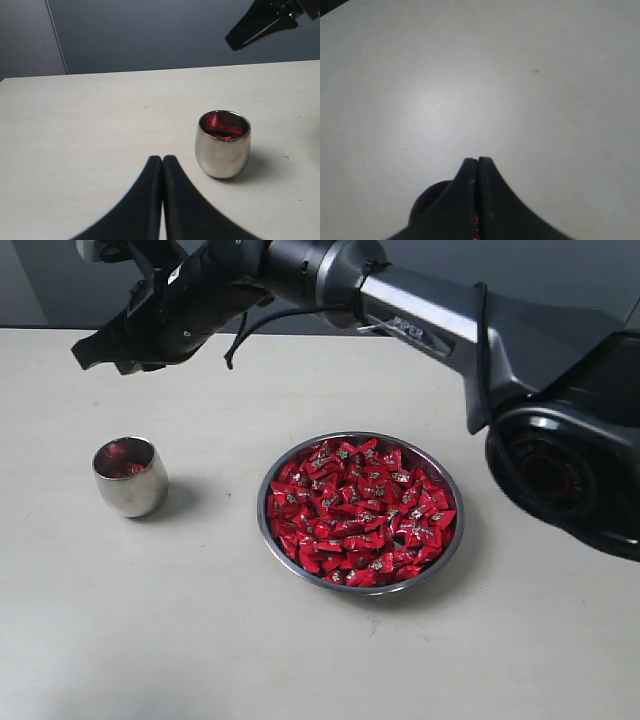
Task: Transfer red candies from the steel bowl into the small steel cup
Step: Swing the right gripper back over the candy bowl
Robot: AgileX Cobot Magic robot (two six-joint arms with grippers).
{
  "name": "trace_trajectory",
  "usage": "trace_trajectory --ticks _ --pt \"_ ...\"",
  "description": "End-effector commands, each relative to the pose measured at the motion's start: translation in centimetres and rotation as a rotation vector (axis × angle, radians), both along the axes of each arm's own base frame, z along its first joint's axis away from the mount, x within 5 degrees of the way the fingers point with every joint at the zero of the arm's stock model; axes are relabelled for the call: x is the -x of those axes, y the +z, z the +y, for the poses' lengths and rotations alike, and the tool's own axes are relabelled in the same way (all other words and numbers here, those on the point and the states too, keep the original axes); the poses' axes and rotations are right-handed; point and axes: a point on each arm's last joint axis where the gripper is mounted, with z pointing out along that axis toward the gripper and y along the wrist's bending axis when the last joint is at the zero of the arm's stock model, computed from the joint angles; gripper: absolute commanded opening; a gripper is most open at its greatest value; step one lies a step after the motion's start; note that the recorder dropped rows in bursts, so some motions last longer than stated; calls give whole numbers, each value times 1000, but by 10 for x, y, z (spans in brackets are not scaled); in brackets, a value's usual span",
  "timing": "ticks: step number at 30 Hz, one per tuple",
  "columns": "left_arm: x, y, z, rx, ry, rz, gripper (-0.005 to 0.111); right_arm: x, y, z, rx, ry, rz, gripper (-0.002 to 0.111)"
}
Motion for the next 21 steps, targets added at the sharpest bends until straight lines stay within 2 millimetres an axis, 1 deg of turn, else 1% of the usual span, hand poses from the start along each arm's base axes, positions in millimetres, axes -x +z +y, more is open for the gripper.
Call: trace_trajectory --ticks 1,3,5,6,8,12,15,17,21 --pt "0 -1 0 2 -7 -3 0 -5 3 -28 -36 -62 -4 -1" --pt "0 -1 0 2 -7 -3 0 -2 3 -41 -57 -59 -42 -1" --pt "0 -1 0 2 -7 -3 0 4 4 -59 -66 -88 -59 -1" --pt "0 -1 0 2 -7 -3 0 6 0 -69 -54 -111 -52 -1" --pt "0 -1 0 2 -7 -3 0 9 -3 -91 -28 -151 -65 -1" --pt "0 -1 0 2 -7 -3 0 18 -3 -128 20 -181 -135 -1" --pt "0 -1 0 2 -7 -3 0 29 -4 -154 41 -242 -171 -1" --pt "0 -1 0 2 -7 -3 0 35 -9 -171 66 -275 -189 -1" --pt "0 -1 0 2 -7 -3 0 42 -23 -198 130 -288 -197 -1"
